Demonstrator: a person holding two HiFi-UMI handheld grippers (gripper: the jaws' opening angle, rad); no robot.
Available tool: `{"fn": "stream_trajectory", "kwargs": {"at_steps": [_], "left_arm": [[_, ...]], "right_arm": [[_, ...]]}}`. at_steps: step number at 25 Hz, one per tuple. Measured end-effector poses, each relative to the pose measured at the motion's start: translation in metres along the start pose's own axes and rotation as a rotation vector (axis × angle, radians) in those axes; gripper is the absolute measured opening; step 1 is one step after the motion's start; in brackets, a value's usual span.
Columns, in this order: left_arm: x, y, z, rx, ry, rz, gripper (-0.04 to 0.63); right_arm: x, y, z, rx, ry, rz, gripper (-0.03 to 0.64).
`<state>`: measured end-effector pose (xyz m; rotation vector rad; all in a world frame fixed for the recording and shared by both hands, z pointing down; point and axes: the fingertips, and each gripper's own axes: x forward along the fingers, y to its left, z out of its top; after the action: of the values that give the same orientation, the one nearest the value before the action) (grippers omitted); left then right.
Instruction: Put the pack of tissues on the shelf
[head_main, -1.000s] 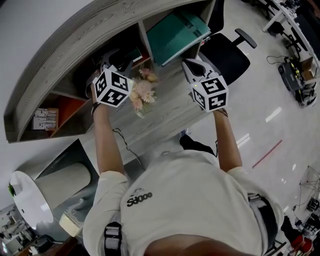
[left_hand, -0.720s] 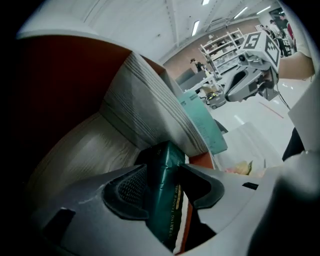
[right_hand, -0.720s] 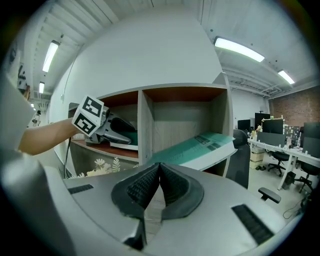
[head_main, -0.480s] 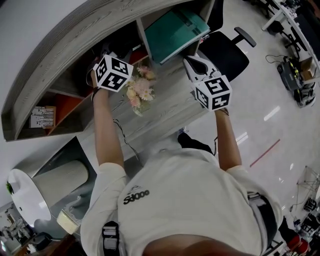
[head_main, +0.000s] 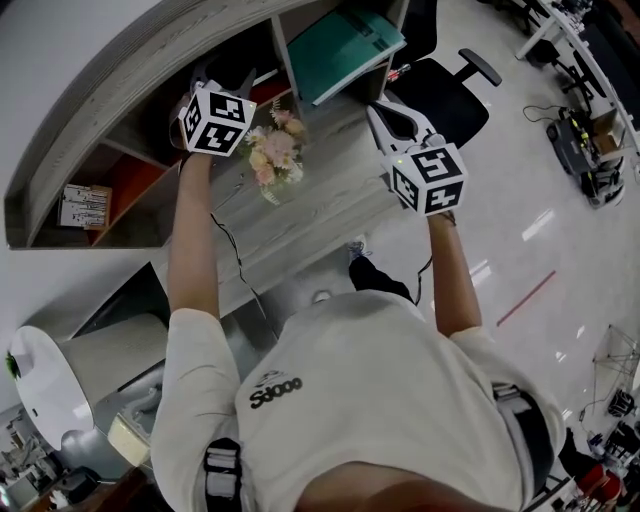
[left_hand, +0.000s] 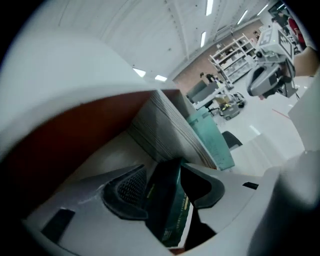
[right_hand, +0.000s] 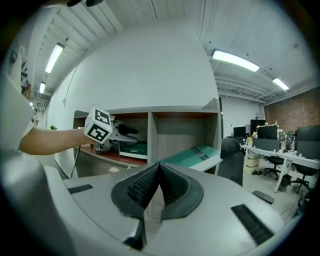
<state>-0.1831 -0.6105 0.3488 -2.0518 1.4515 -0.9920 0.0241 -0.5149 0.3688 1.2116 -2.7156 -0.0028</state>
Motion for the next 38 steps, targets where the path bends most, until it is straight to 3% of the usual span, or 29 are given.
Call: {"fn": "stream_trajectory", "kwargs": {"at_steps": [2, 4, 9, 13, 17, 30, 38], "left_arm": [[-0.03, 0.005, 0.015, -0.024, -0.044, 0.026, 0.205], [-0.062, -0.006, 0.022, -0.067, -0.091, -0.018, 0.13], [-0.136, -0.031, 0.002, -0.307, -0.186, -0.108, 0.028], [-0.188, -0.041, -0.016, -0.447, -0.235, -0.122, 0.018], [-0.233, -0.056, -0.03, -0.517, -0.262, -0.117, 0.018], [-0.336, -0.094, -0.04, -0.472, -0.271, -0.07, 0.018], [-0.367, -0.084, -0.037, -0.454, -0.292, -0.011, 0.018]], "right_arm": [[-0.011, 0.008, 0.006, -0.018, -0.008, -0.021, -0.006], [-0.021, 0.018, 0.01, -0.034, -0.003, -0.041, -0.006], [-0.049, 0.056, 0.016, -0.026, 0.008, -0.044, -0.006], [-0.071, 0.084, 0.022, -0.078, 0.002, -0.045, -0.006], [-0.092, 0.112, 0.028, -0.101, -0.014, -0.038, -0.006], [-0.125, 0.182, 0.036, -0.177, -0.036, 0.024, -0.006], [-0.129, 0.204, 0.056, -0.219, -0.08, 0.048, -0.006]]}}
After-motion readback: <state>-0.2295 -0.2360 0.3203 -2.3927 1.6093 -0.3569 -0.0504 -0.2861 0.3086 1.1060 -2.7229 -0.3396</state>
